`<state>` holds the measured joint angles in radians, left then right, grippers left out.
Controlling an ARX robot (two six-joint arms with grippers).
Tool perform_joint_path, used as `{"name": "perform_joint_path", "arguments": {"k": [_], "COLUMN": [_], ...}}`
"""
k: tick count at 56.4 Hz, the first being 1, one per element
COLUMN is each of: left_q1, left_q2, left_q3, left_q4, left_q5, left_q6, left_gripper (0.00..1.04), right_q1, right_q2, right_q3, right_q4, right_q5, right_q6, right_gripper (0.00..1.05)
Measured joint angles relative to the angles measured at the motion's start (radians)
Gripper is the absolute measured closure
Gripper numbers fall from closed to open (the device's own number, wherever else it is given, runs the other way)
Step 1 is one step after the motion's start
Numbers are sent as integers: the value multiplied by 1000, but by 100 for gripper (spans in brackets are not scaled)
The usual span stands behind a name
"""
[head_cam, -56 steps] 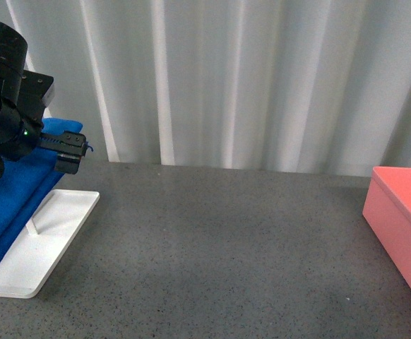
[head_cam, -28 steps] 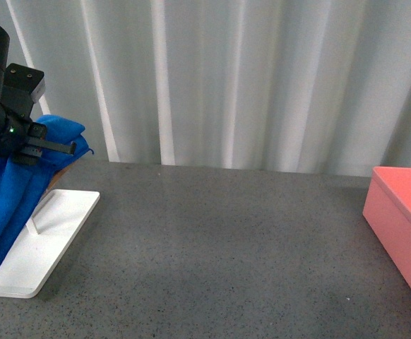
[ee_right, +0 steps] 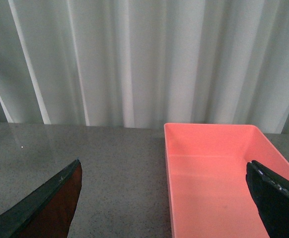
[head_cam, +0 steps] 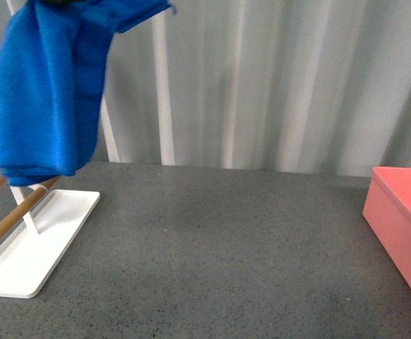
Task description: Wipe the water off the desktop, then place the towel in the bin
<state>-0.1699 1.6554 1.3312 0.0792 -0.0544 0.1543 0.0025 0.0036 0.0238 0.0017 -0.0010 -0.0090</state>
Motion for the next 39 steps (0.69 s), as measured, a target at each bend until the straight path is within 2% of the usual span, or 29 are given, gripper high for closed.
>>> {"name": "perform_joint_path", "arguments": {"k": [15,22,27,30,33,34,35,39], "left_q1": [-265,-429,-492,-513,-524,-527,-528,-531], "left_q2": [-98,-98,-98,-97,-90,-87,-85,-73], "left_q3": [-119,-161,-163,-163,-161,-160,-159,-156], "left_q4": [47,119,150,158,160,160,161,161], "left_q5": [124,141,138,137,132,132,132,131], "left_q6": [-240,-373,-409,-425,-434,-438,-438,-445], "left_gripper": [99,99,99,99,99,99,99,99], "right_q1": [0,0,0,-58,-158,-171,-192,-222], "right_q2": [0,0,0,43,170,193,238,374], "right_q3": [0,0,0,10,28,32,40,76], "right_q4": [0,0,0,-5,56,73,109,230], "right_q5": [0,0,-2,-190,-483,-503,-595,-762], "right_q6": [0,0,0,-90,-241,-267,-320,-369], "right_gripper": [7,7,7,7,7,7,7,7]}}
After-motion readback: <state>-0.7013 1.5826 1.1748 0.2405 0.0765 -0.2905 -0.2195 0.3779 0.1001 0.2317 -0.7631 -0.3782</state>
